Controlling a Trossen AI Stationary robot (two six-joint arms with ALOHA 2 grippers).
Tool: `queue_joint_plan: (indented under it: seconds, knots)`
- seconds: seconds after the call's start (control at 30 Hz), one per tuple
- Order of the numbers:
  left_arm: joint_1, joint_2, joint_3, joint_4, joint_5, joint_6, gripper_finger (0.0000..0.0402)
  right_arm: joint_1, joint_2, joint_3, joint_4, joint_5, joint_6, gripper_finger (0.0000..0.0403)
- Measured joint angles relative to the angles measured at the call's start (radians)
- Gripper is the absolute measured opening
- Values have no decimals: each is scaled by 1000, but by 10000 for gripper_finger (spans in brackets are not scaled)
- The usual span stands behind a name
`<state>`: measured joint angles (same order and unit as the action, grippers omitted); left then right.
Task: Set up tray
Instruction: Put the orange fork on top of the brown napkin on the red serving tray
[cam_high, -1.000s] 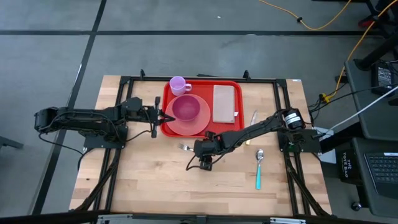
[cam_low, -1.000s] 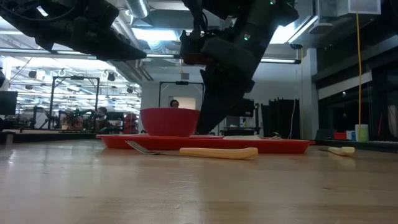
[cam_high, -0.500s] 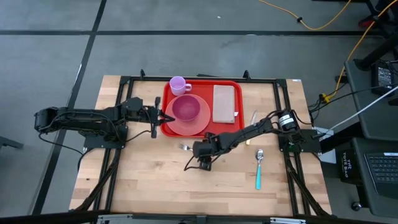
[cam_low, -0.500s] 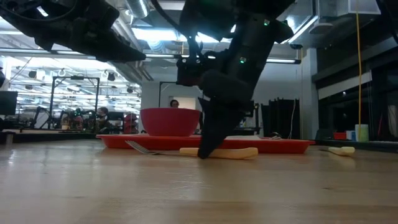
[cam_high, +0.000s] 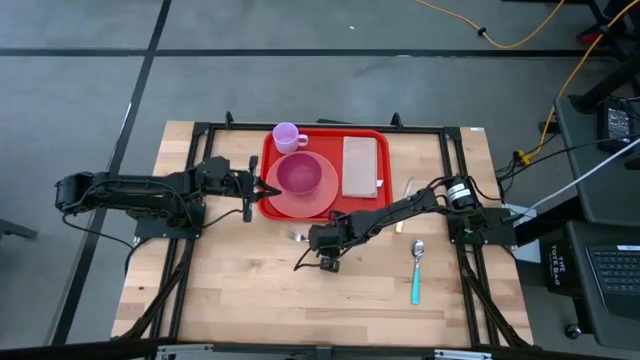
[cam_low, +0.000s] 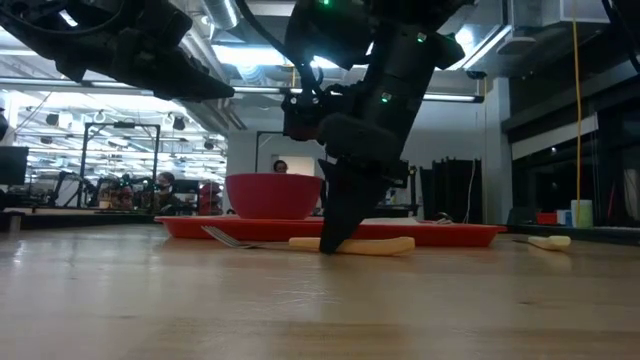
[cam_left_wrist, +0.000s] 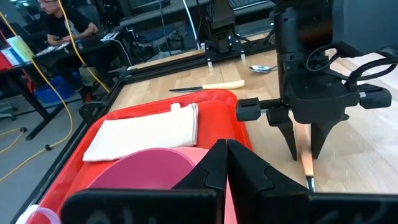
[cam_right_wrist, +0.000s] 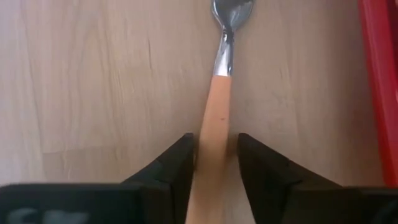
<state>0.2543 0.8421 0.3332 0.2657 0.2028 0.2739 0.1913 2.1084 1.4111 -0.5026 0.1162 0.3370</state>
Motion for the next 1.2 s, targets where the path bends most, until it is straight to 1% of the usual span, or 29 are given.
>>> queue_joint_plan:
  seconds: [0.17, 0.27, 0.33, 0.63, 0.77, 0.87, 0.97, 1.2]
  knots:
    - [0, 0, 0, 0, 0, -2, 8, -1, 0, 2, -31, -22, 0, 91]
    - [0, 0, 0, 0, 0, -2, 8, -1, 0, 2, -44, -31, 1, 75]
    - [0, 0, 0, 0, 0, -2, 6, -2, -1, 2, -51, -54, 1, 68]
    - [0, 0, 0, 0, 0, -46, 6, 0, -2, 3, -120, -82, 53, 66]
    - [0, 0, 0, 0, 0, -44, 2, 0, -15, 28, -153, -89, 51, 63]
    - [0, 0, 0, 0, 0, -44, 2, 2, -24, 69, -251, -99, 26, 63]
    - [0, 0, 0, 2, 0, -44, 5, 2, -56, 107, -297, -98, 22, 63]
    - [0, 0, 0, 1, 0, -44, 2, 1, -97, 111, -355, -90, -1, 63]
